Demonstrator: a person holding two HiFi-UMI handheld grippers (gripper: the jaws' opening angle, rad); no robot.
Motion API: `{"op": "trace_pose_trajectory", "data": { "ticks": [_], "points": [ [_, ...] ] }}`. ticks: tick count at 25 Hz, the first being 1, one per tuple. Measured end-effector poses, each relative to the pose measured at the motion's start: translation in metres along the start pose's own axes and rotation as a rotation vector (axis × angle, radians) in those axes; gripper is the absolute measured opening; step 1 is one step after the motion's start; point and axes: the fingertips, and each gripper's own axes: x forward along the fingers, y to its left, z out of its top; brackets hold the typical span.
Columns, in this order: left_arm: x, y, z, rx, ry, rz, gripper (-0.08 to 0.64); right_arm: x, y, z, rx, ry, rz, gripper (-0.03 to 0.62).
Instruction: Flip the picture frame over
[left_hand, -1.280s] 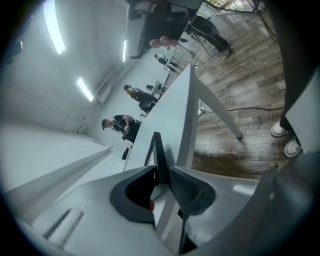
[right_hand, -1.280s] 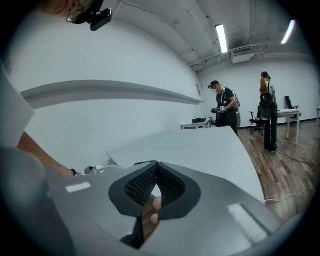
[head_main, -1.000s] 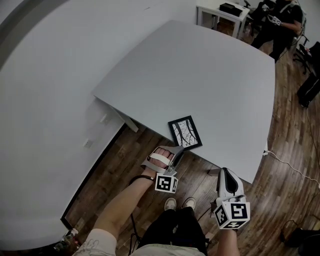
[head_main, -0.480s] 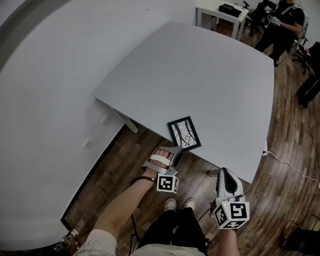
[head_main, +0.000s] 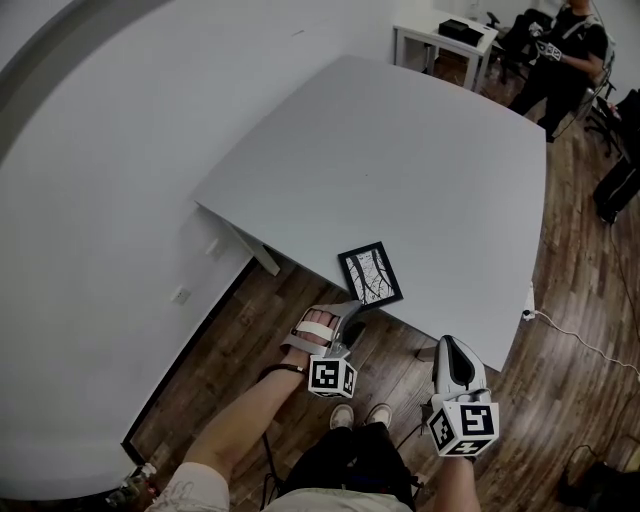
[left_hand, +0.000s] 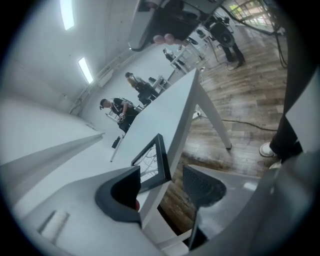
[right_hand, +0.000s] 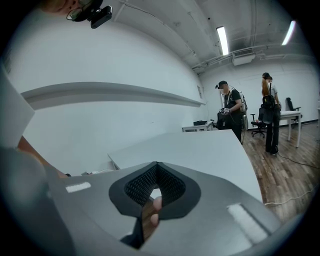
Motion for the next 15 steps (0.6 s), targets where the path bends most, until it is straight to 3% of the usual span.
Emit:
{"op": "trace_pose_trajectory", "data": {
  "ticks": [3,10,13,15],
  "points": [
    [-0.026,0.022,0.015,-0.191,-0.050,0.037,0.267,-0.001,0.000,0.008,-0.005,-0.012,0.001,0.028],
    [-0.087,0.097,0.043,-0.865,-0.242,0.110,0.268,-0.002,0.003,0.033,-0.022,-0.062,0.002,0.028],
    [-0.110,0.128,0.050,-1.064,-0.333,0.150,0.268,-0.002,0.006,0.045,-0.032,-0.082,0.006,0.028],
    [-0.123,0.143,0.054,-1.147,-0.374,0.173,0.267,-0.003,0.007,0.051,-0.043,-0.092,0.010,0.028]
  ]
}}
